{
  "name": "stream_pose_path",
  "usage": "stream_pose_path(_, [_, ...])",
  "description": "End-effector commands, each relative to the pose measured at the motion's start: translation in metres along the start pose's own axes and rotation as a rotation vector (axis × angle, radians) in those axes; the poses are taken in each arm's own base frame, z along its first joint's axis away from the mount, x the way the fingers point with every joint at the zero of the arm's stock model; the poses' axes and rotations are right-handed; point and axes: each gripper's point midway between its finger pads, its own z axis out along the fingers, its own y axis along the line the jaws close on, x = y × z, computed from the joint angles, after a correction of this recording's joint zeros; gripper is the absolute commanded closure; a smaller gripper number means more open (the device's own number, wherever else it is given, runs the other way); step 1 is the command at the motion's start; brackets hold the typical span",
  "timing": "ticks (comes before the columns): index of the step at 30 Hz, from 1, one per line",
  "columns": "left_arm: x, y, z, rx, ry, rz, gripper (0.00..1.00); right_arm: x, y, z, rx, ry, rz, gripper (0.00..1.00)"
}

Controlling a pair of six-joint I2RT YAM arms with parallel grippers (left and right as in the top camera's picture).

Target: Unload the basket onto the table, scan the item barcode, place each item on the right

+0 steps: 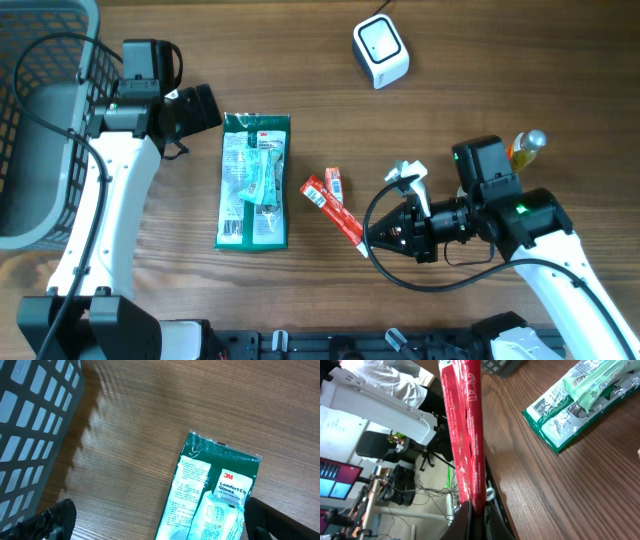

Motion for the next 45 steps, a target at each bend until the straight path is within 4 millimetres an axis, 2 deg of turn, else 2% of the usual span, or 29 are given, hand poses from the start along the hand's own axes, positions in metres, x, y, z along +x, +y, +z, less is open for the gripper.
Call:
stream_pose_path(1, [-0.003,0.002,0.0,-0.006,-0.007,-0.014,0.0,-0.007,0.006,-0.003,-0.01,-0.016,-0.005,0.96])
stream_pose_path(24, [-0.003,0.002,0.0,-0.006,-0.007,-0.014,0.0,-0.007,0.007,-0.003,-0.016,-0.019,-0.025,0.96])
stream_pose_path(30, [-0.003,0.002,0.0,-0.006,-0.007,-0.014,0.0,0.002,0.009,-0.003,-0.021,0.006,-0.106,0.96])
stream_pose_path(35, [-0.003,0.002,0.0,-0.006,-0.007,-0.014,0.0,0.01,-0.004,-0.004,0.056,0.048,-0.111,0.96])
stream_pose_path(45, [-0.003,0.002,0.0,-0.006,-0.007,-0.014,0.0,0.005,-0.004,-0.003,0.053,0.028,-0.08,0.96])
